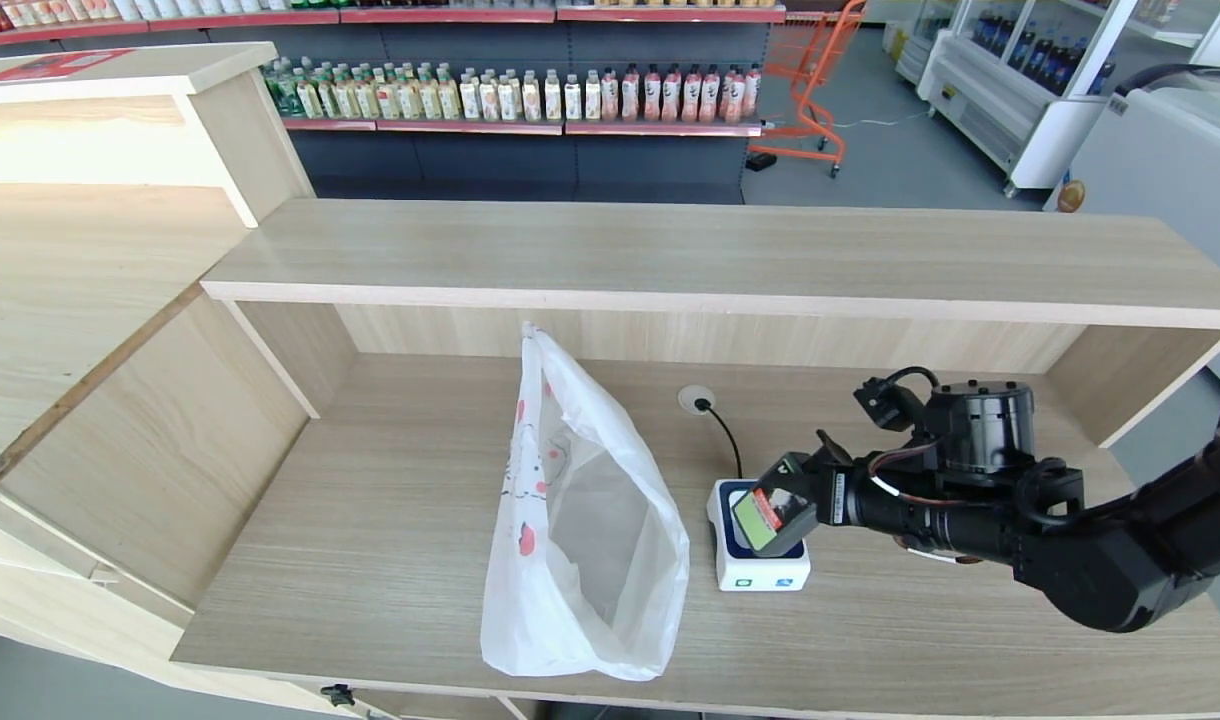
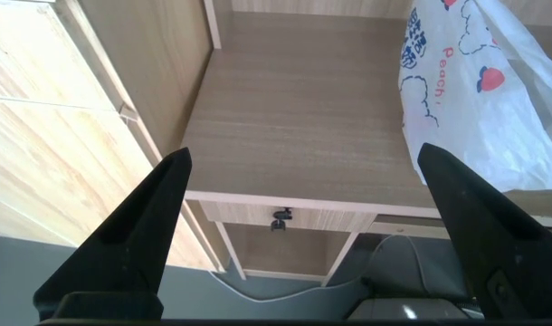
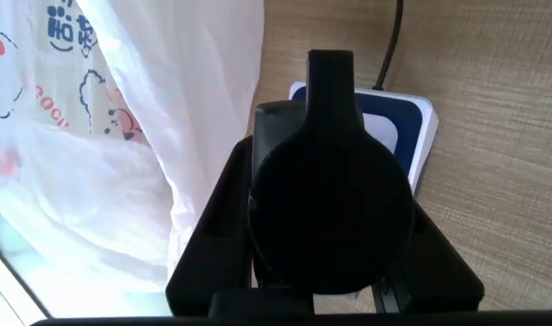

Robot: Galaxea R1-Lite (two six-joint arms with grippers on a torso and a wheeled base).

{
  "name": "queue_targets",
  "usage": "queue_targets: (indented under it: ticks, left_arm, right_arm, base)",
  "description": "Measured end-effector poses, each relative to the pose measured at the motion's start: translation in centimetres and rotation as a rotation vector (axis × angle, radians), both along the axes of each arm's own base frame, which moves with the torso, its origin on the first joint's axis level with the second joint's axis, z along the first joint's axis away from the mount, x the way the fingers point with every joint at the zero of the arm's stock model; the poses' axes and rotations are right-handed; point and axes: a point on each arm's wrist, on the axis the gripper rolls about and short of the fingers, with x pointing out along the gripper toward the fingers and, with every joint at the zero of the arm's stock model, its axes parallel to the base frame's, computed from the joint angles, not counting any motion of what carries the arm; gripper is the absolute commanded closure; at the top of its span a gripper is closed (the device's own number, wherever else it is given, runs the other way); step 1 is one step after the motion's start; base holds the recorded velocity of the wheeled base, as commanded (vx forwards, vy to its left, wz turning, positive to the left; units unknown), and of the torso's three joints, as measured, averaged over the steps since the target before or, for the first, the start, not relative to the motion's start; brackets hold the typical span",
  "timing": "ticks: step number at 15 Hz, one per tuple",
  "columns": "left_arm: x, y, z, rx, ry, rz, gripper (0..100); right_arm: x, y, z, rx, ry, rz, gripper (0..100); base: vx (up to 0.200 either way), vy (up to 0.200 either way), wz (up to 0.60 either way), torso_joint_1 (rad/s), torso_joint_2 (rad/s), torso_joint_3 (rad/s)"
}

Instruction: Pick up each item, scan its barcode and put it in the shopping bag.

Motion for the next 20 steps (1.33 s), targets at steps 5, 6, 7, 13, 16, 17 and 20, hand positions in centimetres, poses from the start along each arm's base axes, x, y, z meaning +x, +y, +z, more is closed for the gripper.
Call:
queue_targets:
  ticks: [5, 6, 7, 13, 16, 17, 20]
  left_arm:
    - [0.0, 0.0, 0.0, 0.000, 0.000, 0.000, 0]
    - [0.0, 0.0, 0.0, 0.000, 0.000, 0.000, 0]
    - [0.0, 0.0, 0.0, 0.000, 0.000, 0.000, 0]
    - [0.0, 0.0, 0.0, 0.000, 0.000, 0.000, 0]
    - [0.0, 0.0, 0.0, 0.000, 0.000, 0.000, 0]
    - [0.0, 0.0, 0.0, 0.000, 0.000, 0.000, 0]
    - [0.0, 0.0, 0.0, 0.002, 0.000, 0.000, 0]
  right_arm:
    - [0.5, 0.2, -1.4, -0.030, 0.016, 0.009, 100]
    - [0.5, 0.2, -1.5, -0.031, 0.019, 0.010, 100]
    - [0.6, 0.2, -1.6, -0.030, 0.019, 0.011, 100]
    - [0.2, 0.1, 1.7, 0.072, -0.024, -0.007, 100]
    - [-2.9, -1.6, 5.6, -0.040, -0.175, 0.042, 100]
    - [-4.3, -2.4, 6.5, -0.074, -0.205, 0.052, 100]
    - [-8.2, -4.8, 7.3, -0.120, -0.236, 0.028, 100]
  base:
    - [0.000, 0.000, 0.00, 0.000, 0.00, 0.000]
    - [0.000, 0.000, 0.00, 0.000, 0.00, 0.000]
    - [0.000, 0.000, 0.00, 0.000, 0.00, 0.000]
    - [0.000, 0.000, 0.00, 0.000, 0.00, 0.000]
    - [0.000, 0.000, 0.00, 0.000, 0.00, 0.000]
    - [0.000, 0.000, 0.00, 0.000, 0.00, 0.000]
    - [0.000, 0.000, 0.00, 0.000, 0.00, 0.000]
